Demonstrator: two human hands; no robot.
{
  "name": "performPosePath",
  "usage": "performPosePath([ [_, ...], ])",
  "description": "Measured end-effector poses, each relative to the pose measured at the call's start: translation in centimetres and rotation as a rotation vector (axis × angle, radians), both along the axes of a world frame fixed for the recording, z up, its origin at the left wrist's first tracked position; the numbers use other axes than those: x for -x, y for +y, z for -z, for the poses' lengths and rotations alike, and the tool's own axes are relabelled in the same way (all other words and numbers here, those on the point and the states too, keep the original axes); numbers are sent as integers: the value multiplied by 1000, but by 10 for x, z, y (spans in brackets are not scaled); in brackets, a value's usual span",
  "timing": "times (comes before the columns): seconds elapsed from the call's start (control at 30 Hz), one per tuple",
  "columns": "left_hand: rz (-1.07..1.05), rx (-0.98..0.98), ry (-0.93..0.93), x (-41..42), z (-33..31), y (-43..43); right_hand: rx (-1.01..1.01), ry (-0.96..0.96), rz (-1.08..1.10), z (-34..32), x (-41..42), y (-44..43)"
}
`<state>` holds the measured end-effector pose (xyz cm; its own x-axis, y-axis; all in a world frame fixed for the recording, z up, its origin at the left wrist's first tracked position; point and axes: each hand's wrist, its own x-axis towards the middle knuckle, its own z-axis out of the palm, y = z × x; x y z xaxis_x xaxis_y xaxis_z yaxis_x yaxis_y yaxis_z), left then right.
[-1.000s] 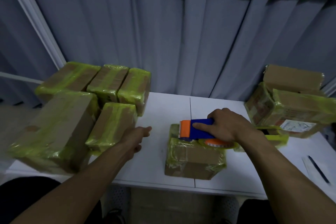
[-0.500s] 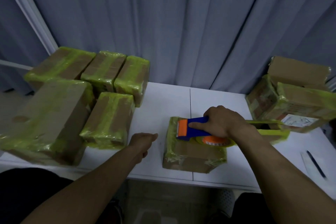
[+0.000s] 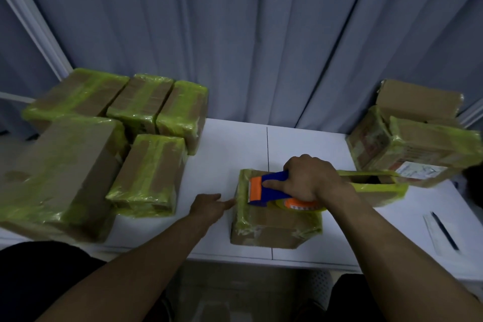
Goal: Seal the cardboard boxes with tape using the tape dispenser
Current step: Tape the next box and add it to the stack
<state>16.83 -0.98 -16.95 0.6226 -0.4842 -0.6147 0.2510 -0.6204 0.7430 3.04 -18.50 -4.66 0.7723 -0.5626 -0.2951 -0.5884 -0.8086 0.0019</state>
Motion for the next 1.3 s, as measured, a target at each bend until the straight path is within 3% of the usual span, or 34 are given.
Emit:
performPosePath([
  [0.1,-59,99,-53,10,-5,-2,-6,-24,9,1,-1,-1],
  [0.2,12,77,81,26,-14,-5,-22,-32,14,2,0,0],
  [0.33,-23,258,394,27,-32,-3,-7,25,-10,-1,1,3],
  [0.4,-6,308,410,25,-43,-3,-26,25,3,-1,1,2],
  [0.47,134,352,295,19,-48,-4,-128,-26,47,-2,3,-2],
  [0.57,576,284,-60,-2,-53,-6,-346,-146,132,-9,10,-9],
  [0.63,697,267,-210,-11,-50,-9,-404,-170,153,-12,16,-16],
  [0.77,773,293,-266,-15,-33,-11,-425,-211,187,-10,26,-23],
  [0.9,802,160,-443,-18,-28,-12,-503,-296,231,-5,33,-23],
  [1.3,855,-23,-451,-19,-40,-13,-459,-336,253,-27,62,-36],
])
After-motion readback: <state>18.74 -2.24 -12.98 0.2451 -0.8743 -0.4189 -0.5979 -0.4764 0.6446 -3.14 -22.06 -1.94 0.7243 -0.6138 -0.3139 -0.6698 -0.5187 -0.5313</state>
